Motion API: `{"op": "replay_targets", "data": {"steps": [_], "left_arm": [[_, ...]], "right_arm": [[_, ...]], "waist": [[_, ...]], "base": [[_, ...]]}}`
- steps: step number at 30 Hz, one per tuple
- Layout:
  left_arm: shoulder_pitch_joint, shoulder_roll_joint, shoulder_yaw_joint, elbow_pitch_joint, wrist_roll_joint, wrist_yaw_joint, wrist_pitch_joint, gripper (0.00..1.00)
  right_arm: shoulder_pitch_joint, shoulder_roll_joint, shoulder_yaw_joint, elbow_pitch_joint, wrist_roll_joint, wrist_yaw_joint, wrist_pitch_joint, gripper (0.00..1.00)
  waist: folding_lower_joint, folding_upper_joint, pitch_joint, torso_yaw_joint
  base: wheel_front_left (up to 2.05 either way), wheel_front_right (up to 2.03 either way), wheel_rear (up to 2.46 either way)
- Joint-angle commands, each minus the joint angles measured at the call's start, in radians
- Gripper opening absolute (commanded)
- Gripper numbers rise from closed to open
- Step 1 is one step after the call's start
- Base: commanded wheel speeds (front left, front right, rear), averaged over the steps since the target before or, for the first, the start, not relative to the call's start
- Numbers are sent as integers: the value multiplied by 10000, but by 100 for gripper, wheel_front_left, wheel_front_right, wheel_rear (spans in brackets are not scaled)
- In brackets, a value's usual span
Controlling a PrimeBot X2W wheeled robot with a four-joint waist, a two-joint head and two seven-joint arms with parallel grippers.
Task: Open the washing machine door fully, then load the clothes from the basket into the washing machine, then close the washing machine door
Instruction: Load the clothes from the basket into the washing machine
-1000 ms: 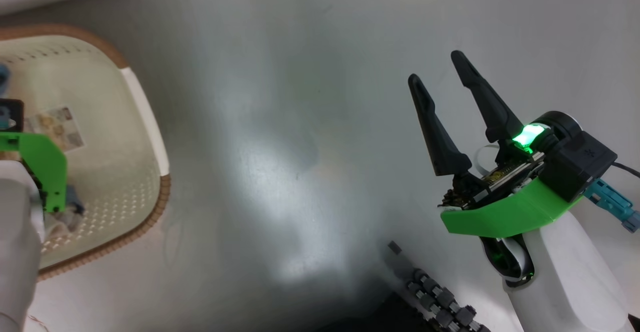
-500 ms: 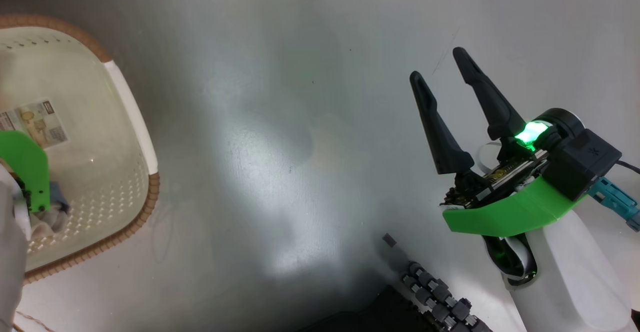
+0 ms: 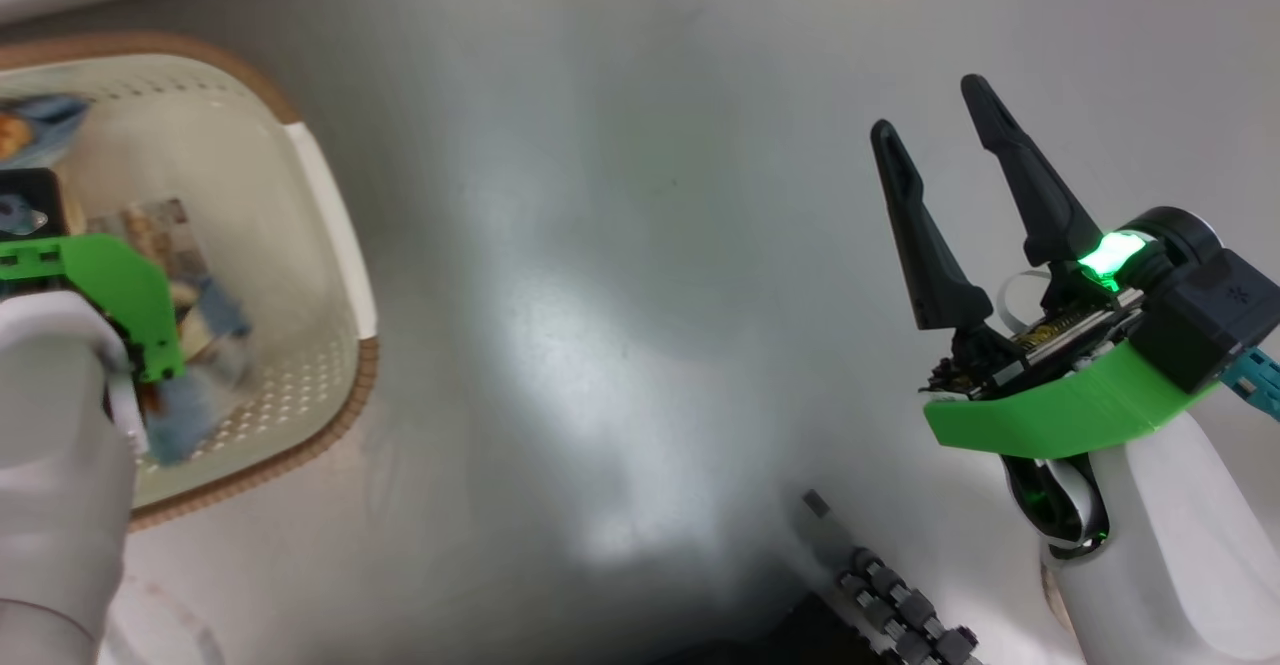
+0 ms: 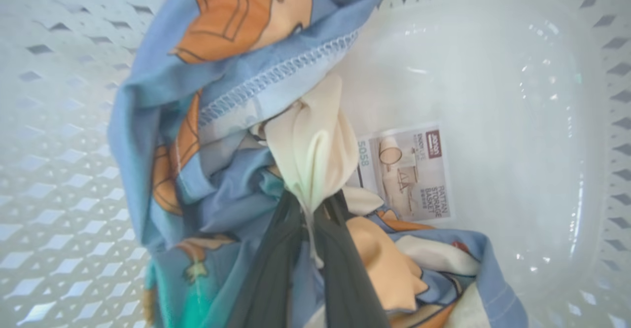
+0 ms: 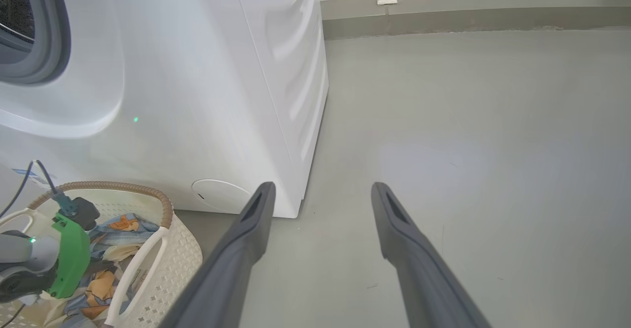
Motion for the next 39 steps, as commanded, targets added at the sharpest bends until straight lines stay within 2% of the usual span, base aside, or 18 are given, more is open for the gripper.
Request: {"op": "replay_targets", "data": {"steps": [1, 10, 19, 21, 30, 39], "left_arm": [[374, 275, 287, -192, -142, 138, -392, 0], [1128, -396, 795, -654, -800, 168, -2571, 0], [2175, -1072, 1105, -1550, -1141, 201, -3562, 0], [2551, -1196, 1157, -2068, -1108, 234, -3604, 0], [5153, -1454, 1691, -5970, -350, 473, -3617, 0], [7068, -1356, 1815, -7976, 192, 186, -3618, 0]], "right_arm": [[598, -135, 110, -226, -114, 16, -116, 100], [965, -397, -47, -100, -307, 16, -116, 100], [1497, -639, -130, 210, -416, 16, -116, 100], [1654, -681, -153, 314, -436, 16, -116, 100], [2414, -776, -258, 811, -574, 16, -116, 100], [3248, -572, -378, 1168, -756, 16, -47, 100]], "waist": [[-1, -1, -349, 323], [-1, -1, -1391, 1060], [-1, -1, -2619, 1735], [-1, -1, -2945, 1896], [-1, -1, -4614, 2479], [-1, -1, -6383, 2704]], "base": [[0, 0, 0], [0, 0, 0], [0, 0, 0], [0, 0, 0], [0, 0, 0], [0, 0, 0]]}}
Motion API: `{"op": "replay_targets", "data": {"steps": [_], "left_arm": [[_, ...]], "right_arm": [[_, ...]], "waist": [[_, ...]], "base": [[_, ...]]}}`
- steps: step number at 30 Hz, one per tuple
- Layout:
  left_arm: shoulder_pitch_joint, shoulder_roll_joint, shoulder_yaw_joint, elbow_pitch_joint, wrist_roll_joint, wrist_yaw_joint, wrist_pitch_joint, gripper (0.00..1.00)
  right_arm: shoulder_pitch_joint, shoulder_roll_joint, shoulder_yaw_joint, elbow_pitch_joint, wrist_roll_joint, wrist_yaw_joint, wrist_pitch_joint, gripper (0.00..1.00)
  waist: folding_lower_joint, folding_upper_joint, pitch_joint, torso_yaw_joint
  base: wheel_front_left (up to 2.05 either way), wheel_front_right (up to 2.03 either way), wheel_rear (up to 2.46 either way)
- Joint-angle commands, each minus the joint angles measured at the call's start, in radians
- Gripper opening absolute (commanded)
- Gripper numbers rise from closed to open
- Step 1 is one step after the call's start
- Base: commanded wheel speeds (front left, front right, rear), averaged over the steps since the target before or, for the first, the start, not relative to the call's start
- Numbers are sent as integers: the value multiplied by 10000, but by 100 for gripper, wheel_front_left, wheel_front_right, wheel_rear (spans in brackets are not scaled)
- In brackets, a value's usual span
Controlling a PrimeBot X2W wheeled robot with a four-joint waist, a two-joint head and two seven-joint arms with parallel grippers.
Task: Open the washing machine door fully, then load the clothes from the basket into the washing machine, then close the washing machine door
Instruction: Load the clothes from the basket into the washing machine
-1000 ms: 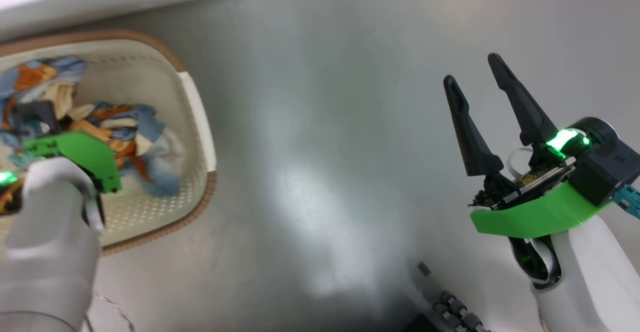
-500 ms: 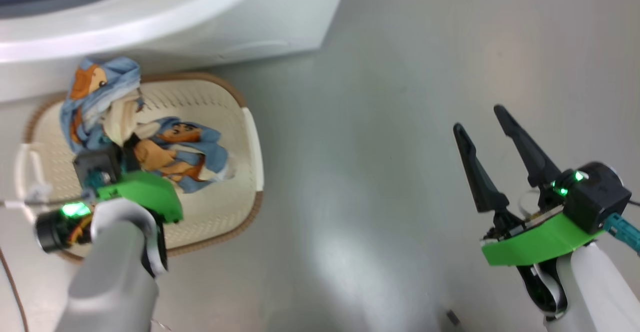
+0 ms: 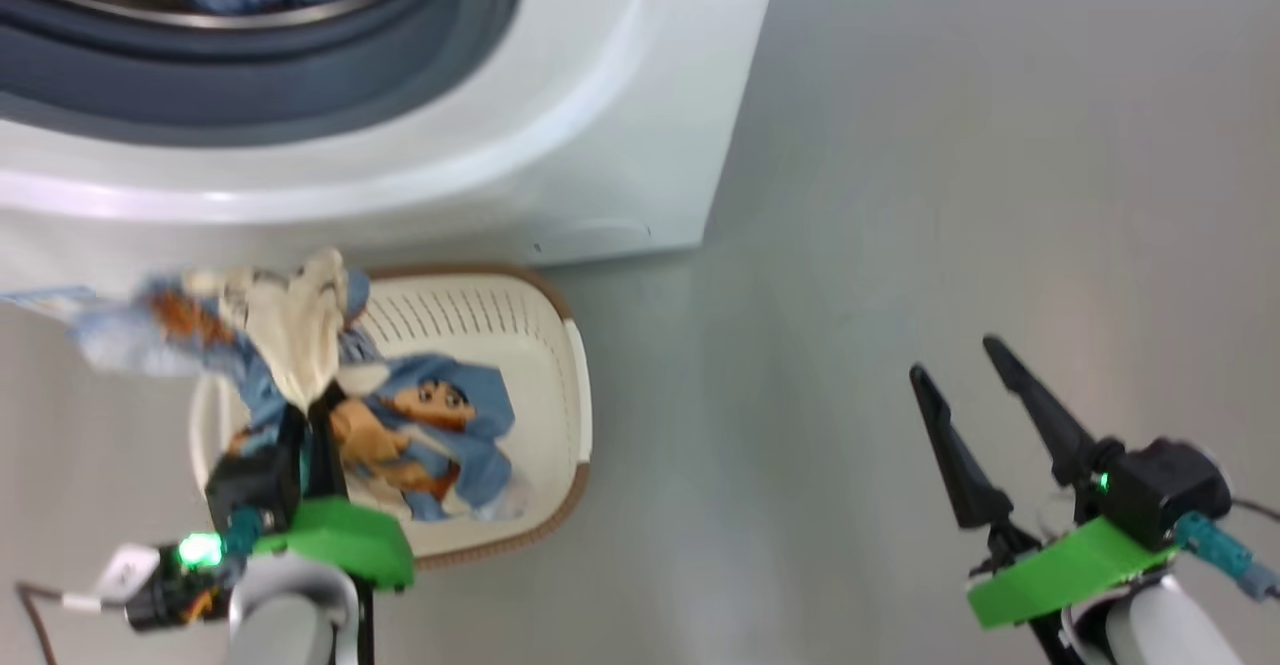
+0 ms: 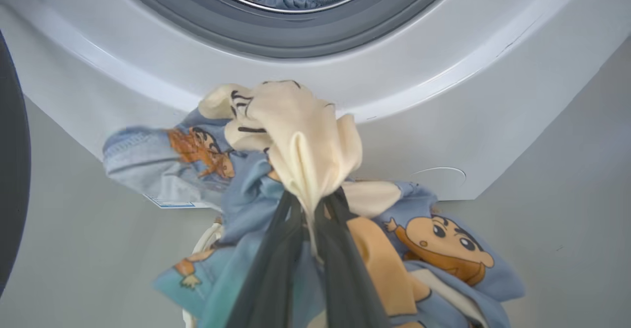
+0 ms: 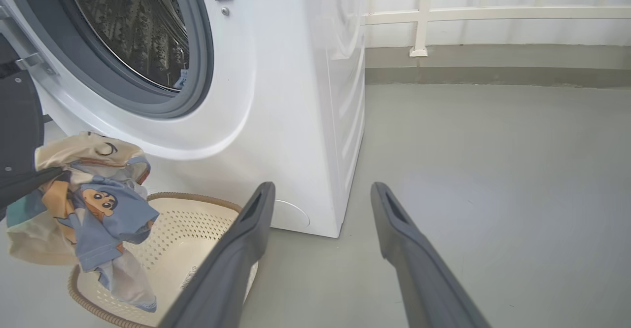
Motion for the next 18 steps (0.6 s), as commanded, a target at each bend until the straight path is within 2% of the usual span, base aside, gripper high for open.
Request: {"op": "replay_targets", "data": {"steps": [1, 12, 18], "left_arm": [[435, 317, 309, -470, 171, -121, -119, 0], [1957, 835, -18, -1607, 399, -398, -108, 0], [2547, 992, -122, -2046, 383, -398, -59, 0]], "right_arm": [[421, 28, 129, -161, -149, 16, 54, 100], [1393, 403, -5, -343, -422, 16, 420, 100], [1788, 587, -104, -428, -544, 16, 534, 100]], "waist": [[0, 0, -1327, 382], [0, 0, -2748, 436], [0, 0, -3303, 384]], "base": [[0, 0, 0], [0, 0, 0], [0, 0, 0]]}}
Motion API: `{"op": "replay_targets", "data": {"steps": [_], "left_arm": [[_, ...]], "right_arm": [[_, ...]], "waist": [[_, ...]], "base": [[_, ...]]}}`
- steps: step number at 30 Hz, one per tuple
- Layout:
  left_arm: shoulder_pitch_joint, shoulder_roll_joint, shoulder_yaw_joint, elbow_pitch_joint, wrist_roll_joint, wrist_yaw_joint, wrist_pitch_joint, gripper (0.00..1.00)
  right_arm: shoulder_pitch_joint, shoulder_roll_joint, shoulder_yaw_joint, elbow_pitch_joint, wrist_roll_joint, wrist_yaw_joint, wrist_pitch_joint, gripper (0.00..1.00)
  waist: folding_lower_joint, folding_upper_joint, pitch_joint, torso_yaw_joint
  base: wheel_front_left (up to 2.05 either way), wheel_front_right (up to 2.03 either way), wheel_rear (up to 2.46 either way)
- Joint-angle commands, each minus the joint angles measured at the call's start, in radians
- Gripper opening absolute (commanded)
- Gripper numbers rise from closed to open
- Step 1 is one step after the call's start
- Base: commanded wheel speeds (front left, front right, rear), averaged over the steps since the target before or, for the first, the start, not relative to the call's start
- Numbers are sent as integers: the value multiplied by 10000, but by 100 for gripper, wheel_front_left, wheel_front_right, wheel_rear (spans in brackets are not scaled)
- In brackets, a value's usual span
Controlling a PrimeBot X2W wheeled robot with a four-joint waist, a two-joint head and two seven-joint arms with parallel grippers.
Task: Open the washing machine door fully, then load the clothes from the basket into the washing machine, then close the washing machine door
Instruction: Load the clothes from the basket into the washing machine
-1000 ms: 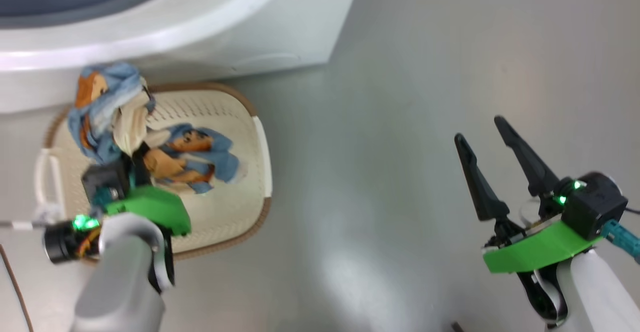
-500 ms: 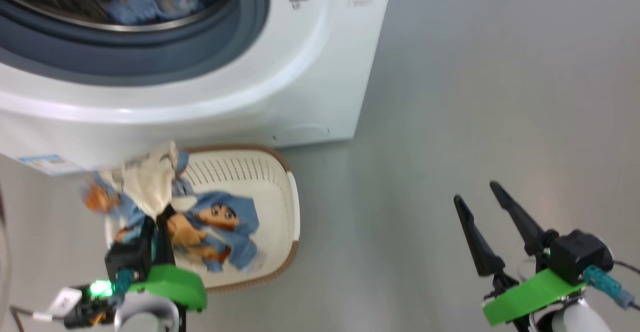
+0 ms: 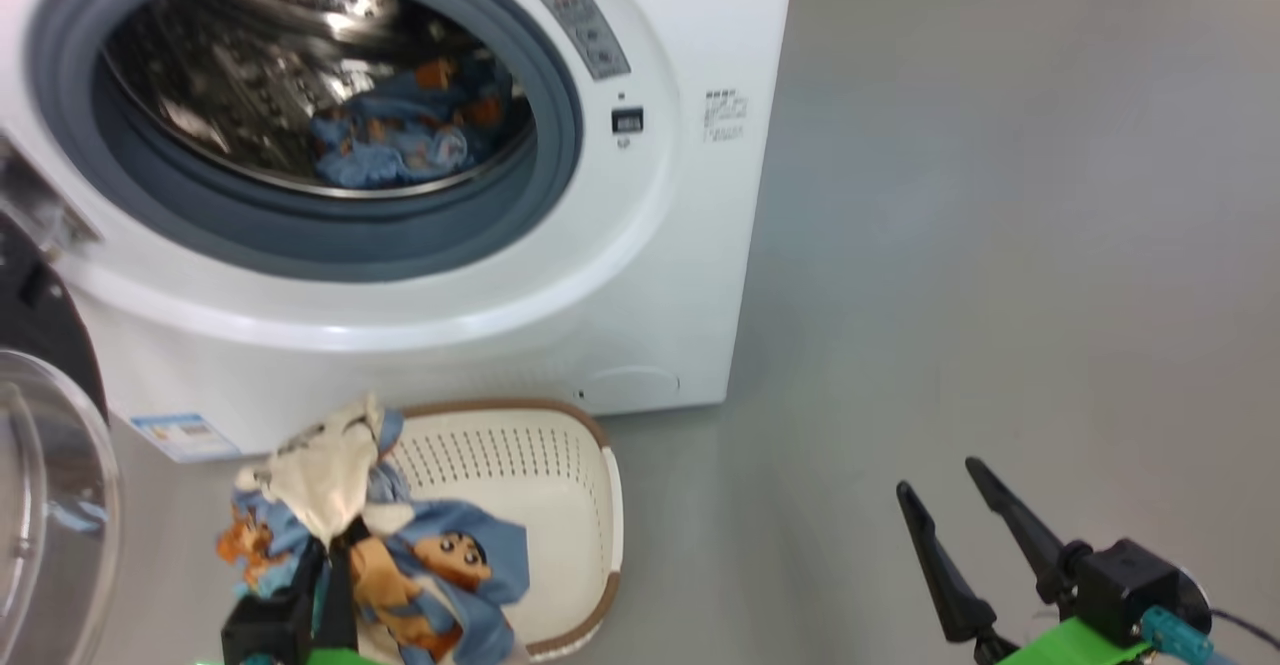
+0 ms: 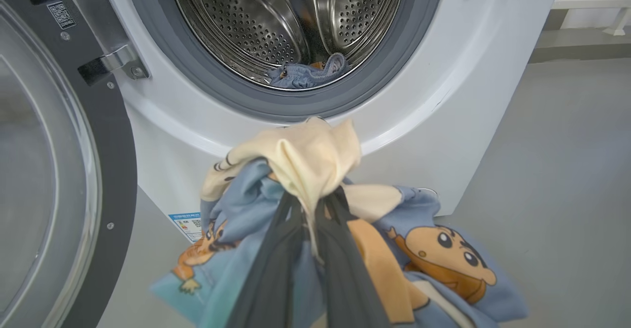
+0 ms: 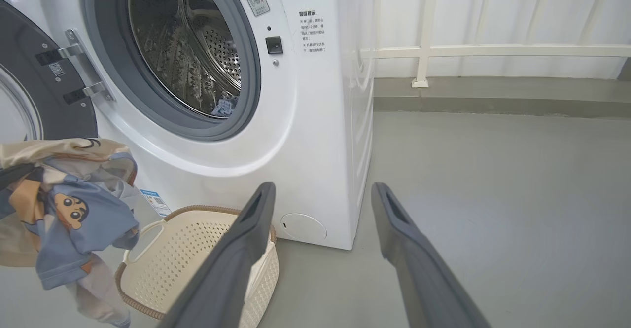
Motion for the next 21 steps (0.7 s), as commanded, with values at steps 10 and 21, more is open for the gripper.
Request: {"op": "replay_targets", "data": {"steps": [10, 21], "left_arm": [[560, 570, 160, -1031, 101, -20, 246, 0], [808, 792, 191, -1517, 61, 165, 488, 0]], "right_arm": [[663, 170, -94, -648, -339, 16, 321, 100], [1004, 376, -394, -1085, -527, 16, 492, 100]], "waist": [[-1, -1, -1208, -81], [-1, -1, -1484, -115]], "base": [[0, 0, 0], [0, 0, 0]]}}
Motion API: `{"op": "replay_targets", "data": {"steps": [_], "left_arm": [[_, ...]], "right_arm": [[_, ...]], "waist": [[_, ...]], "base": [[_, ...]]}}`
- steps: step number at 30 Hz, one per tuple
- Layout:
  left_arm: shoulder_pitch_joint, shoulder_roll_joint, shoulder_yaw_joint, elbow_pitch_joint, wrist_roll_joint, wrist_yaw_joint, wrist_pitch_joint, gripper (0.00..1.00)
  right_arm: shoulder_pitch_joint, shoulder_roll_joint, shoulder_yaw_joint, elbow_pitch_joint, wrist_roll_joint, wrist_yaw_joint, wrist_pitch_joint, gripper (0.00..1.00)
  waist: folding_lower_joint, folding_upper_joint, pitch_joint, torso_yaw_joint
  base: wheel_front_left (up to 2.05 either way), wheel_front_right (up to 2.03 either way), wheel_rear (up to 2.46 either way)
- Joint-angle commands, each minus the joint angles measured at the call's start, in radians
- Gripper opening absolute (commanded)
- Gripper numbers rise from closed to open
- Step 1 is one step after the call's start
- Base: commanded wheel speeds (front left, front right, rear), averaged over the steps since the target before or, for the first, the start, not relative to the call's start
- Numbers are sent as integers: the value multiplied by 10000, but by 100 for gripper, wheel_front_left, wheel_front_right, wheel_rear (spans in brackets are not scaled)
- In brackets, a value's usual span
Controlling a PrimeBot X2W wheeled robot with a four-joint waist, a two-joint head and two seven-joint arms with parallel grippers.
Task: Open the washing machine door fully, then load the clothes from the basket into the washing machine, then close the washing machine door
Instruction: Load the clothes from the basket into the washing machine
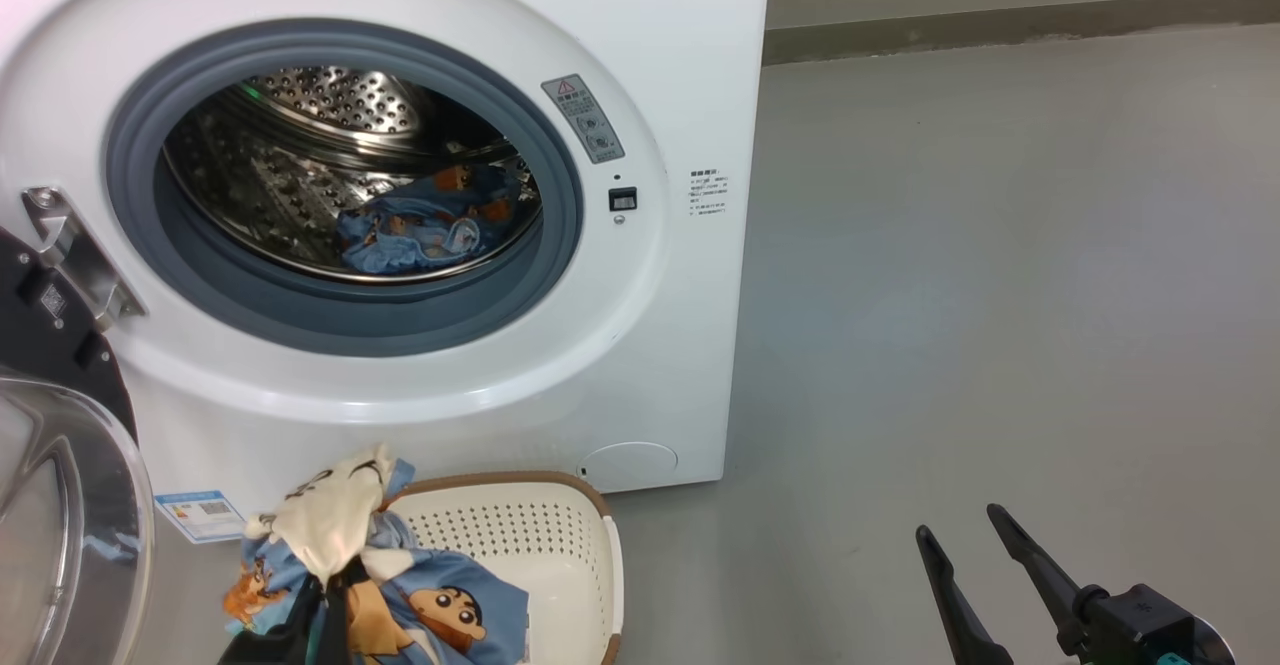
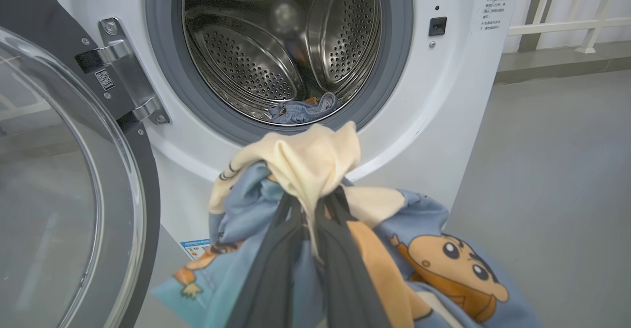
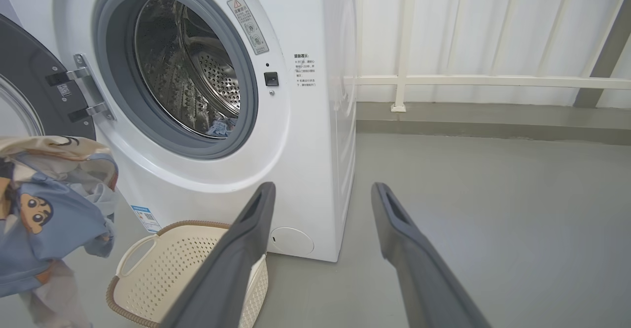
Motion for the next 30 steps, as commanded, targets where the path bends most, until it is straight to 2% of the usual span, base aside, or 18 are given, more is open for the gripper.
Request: {"op": "replay_targets", "data": {"steps": [1, 23, 30], "left_arm": [[-231, 233, 405, -354, 11, 131, -46, 0], [-231, 273, 396, -561, -184, 275, -12, 0], [-775, 239, 485, -310, -350, 114, -109, 0]], "right_arm": [[-111, -47, 161, -339, -17, 16, 20, 100], [-14, 57, 64, -501, -69, 16, 51, 100], [-171, 8, 112, -586, -37, 16, 68, 100]], "waist": [[0, 0, -26, -1], [0, 0, -25, 12], [0, 0, 258, -29]], "base": [[0, 0, 0], [0, 0, 0], [0, 0, 0]]}}
